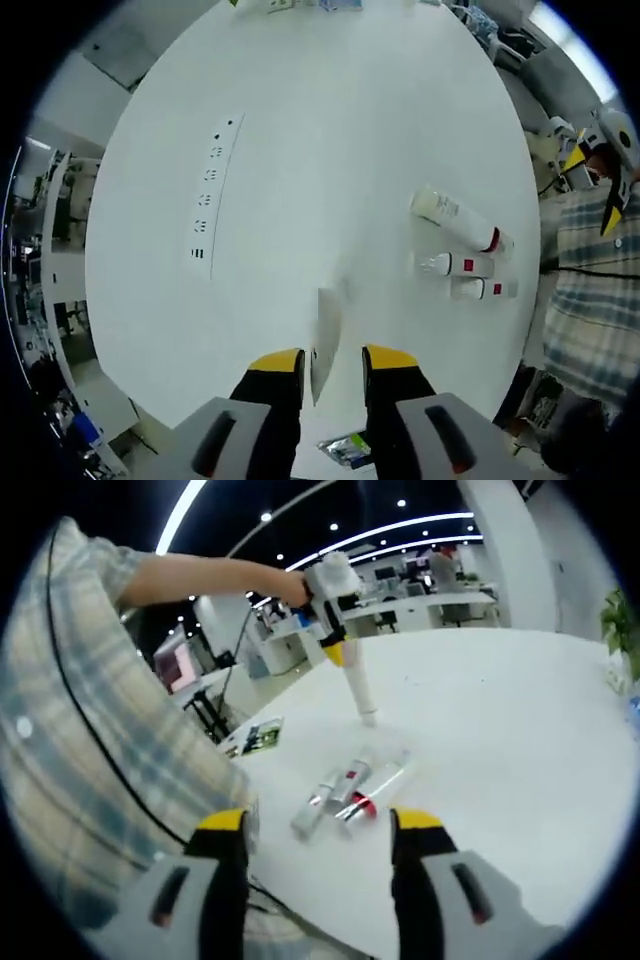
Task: Arrange the skincare products in the storage area until every visible bottle or jar stands upright without overlapping.
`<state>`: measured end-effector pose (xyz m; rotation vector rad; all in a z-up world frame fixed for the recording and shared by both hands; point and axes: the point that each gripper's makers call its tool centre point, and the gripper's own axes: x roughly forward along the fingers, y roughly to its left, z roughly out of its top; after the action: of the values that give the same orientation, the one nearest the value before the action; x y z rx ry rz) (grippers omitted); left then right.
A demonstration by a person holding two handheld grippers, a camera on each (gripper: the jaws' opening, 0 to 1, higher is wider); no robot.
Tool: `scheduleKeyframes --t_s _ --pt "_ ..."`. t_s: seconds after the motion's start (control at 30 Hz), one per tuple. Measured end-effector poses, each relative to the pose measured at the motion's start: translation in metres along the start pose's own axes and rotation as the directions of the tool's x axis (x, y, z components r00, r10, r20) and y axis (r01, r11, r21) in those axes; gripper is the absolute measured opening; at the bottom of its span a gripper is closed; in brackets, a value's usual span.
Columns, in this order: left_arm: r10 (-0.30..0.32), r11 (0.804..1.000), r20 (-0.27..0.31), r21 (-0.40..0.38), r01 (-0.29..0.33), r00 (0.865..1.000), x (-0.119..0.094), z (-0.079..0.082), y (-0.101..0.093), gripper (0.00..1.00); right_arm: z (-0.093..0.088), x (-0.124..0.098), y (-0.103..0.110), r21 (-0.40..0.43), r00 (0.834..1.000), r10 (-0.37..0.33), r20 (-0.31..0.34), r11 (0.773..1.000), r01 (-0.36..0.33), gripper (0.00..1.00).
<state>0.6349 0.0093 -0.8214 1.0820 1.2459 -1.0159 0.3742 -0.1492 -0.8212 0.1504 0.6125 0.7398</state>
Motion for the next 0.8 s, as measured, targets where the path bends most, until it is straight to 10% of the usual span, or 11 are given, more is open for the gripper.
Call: scheduleKeyframes --t_s 0.43,0.6,0.8 --pt "0.16 0.976 0.233 -0.185 -0.118 0.959 -0.041 -0.039 0.003 0.35 0.005 0.019 0.008 -0.039 0.993 0.092 -0.068 0.995 -0.094 0.61" --pt "0.208 0.933 0.366 -0.353 -0.071 0.907 -0.051 -0.06 -0.018 0.35 0.014 0.027 0.012 -0.024 0.986 0.151 -0.066 0.988 -0.153 0.57" --pt "0.192 0.905 0.411 -0.426 0.001 0.891 -0.037 -0.095 -0.065 0.35 0.021 0.04 0.009 -0.028 0.982 0.173 -0.081 0.984 -0.176 0.61"
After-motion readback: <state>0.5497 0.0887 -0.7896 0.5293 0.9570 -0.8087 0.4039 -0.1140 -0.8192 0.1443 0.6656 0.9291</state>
